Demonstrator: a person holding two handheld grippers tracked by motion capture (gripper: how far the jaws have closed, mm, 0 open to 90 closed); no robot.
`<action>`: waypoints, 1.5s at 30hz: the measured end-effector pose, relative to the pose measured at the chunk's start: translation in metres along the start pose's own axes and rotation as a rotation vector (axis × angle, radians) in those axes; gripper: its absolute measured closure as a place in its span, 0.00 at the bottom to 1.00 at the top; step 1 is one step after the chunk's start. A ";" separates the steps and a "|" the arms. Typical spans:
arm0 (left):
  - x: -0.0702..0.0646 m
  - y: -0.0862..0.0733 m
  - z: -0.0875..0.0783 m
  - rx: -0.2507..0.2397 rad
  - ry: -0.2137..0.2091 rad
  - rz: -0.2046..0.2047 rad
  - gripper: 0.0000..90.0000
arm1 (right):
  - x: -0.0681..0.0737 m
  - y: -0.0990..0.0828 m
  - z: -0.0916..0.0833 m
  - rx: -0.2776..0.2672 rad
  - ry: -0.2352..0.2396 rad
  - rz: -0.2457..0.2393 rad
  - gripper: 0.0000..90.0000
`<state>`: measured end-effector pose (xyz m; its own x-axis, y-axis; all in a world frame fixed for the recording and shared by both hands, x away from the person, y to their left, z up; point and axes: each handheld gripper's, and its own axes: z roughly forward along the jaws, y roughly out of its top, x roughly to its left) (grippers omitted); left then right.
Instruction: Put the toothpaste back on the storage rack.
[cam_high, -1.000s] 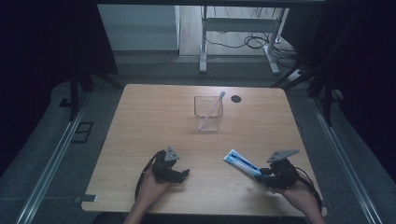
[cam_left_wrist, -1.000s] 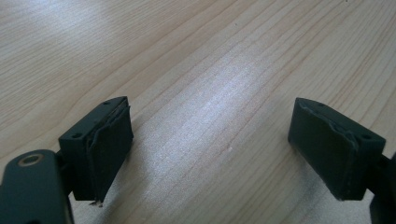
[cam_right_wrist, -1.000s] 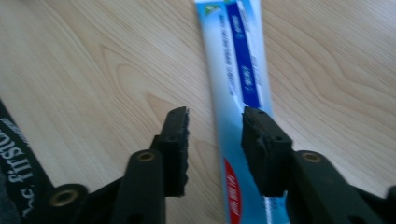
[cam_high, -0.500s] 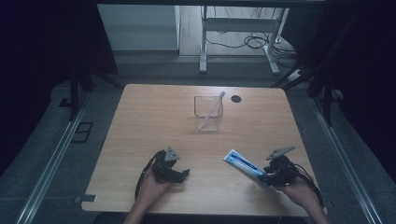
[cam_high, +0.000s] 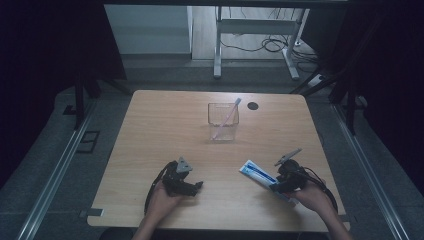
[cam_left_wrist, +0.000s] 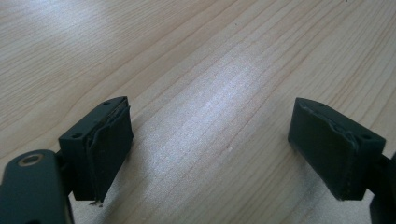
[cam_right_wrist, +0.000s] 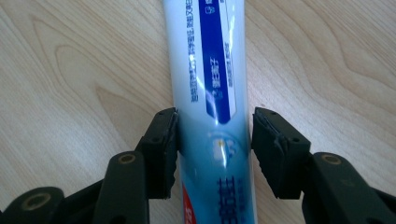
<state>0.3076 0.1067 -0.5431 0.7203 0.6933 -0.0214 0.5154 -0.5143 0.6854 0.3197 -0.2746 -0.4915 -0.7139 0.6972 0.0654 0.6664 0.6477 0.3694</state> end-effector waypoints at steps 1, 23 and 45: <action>0.000 0.000 0.000 -0.001 0.001 0.000 0.15 | 0.000 0.002 0.001 0.007 0.000 -0.003 0.56; 0.000 0.000 0.000 0.000 0.001 0.000 0.15 | 0.006 0.044 0.027 0.175 -0.024 -0.047 0.49; 0.000 0.000 0.000 0.002 0.000 -0.001 0.15 | 0.009 0.057 0.025 0.187 -0.035 -0.064 0.73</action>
<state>0.3075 0.1067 -0.5430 0.7198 0.6938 -0.0222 0.5170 -0.5146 0.6840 0.3567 -0.2238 -0.4931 -0.7501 0.6612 0.0136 0.6508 0.7344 0.1928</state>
